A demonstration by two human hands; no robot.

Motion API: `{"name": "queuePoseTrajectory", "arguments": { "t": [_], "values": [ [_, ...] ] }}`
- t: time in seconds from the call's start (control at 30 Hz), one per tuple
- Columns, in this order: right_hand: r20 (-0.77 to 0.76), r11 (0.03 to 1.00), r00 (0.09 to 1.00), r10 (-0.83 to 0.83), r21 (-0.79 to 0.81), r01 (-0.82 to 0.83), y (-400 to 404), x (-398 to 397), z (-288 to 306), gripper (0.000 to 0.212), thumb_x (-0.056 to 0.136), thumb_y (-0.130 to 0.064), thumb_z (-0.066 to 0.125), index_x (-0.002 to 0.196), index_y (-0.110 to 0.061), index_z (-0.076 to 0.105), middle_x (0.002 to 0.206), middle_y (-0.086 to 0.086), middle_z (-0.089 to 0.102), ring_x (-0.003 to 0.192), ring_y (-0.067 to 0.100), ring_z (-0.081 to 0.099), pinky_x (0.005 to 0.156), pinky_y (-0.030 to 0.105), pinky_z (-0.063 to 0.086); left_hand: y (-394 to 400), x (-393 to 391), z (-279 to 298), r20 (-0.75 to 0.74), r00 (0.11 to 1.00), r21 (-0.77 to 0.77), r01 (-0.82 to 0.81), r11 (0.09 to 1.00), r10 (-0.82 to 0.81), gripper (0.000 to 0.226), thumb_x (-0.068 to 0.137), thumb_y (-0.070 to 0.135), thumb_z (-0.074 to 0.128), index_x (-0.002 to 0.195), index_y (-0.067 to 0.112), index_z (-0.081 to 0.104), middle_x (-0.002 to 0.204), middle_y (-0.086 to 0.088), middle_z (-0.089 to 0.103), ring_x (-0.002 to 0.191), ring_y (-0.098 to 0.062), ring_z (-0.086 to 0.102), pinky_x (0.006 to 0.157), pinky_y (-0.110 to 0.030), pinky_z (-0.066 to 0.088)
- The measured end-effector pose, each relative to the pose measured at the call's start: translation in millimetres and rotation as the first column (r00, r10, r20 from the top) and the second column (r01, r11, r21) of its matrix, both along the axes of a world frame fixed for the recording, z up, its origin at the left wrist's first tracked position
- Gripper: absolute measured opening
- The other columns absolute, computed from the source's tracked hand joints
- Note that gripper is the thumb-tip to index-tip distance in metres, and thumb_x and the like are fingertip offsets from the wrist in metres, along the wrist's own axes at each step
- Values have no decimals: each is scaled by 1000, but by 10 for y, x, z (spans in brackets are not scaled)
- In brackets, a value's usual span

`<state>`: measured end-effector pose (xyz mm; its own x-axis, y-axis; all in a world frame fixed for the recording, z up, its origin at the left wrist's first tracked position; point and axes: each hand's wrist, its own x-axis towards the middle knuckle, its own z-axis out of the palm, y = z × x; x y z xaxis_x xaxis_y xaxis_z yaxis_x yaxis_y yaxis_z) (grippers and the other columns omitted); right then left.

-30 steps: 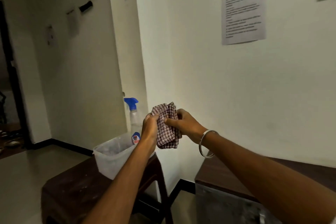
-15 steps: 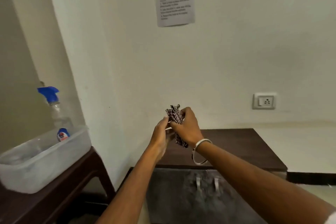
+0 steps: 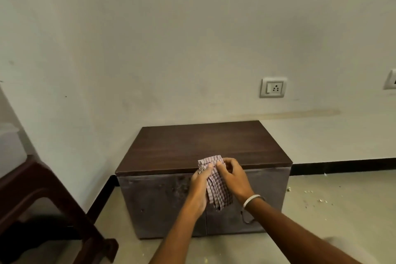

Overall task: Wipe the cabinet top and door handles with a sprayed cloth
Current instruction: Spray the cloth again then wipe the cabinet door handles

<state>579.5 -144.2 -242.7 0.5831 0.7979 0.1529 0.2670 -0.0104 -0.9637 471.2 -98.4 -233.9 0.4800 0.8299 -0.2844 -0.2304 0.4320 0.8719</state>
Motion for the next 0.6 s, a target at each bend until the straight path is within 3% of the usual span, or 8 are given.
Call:
{"name": "queuePoseTrajectory", "arguments": {
  "t": [0.17, 0.3, 0.6],
  "values": [
    [-34, 996, 997, -65, -68, 62, -16, 33, -574, 20, 94, -27, 57, 110, -16, 58, 98, -4, 65, 91, 8, 62, 74, 22, 49, -20, 114, -587, -139, 989, -45, -58, 997, 51, 19, 92, 20, 61, 104, 6, 67, 96, -20, 73, 92, -38, 69, 87, -52, 55],
    [-26, 991, 994, -108, -78, 106, 10, -15, -963, 19, 94, -22, 58, 112, -16, 58, 101, -3, 65, 95, 11, 62, 86, 32, 52, -3, 147, -952, -205, 972, -37, -121, 992, 111, 8, 90, 22, 63, 97, 18, 62, 91, -6, 70, 87, -26, 68, 81, -43, 57],
    [65, 994, 992, -110, 28, 108, 190, 58, -1097, 18, 91, -23, 61, 109, -22, 58, 101, -9, 65, 95, 5, 62, 83, 25, 52, 151, 311, -1189, -80, 972, 7, -223, 975, 223, 19, 88, 29, 66, 103, 17, 67, 97, -6, 73, 88, -21, 71, 68, -32, 58]
  ]
}}
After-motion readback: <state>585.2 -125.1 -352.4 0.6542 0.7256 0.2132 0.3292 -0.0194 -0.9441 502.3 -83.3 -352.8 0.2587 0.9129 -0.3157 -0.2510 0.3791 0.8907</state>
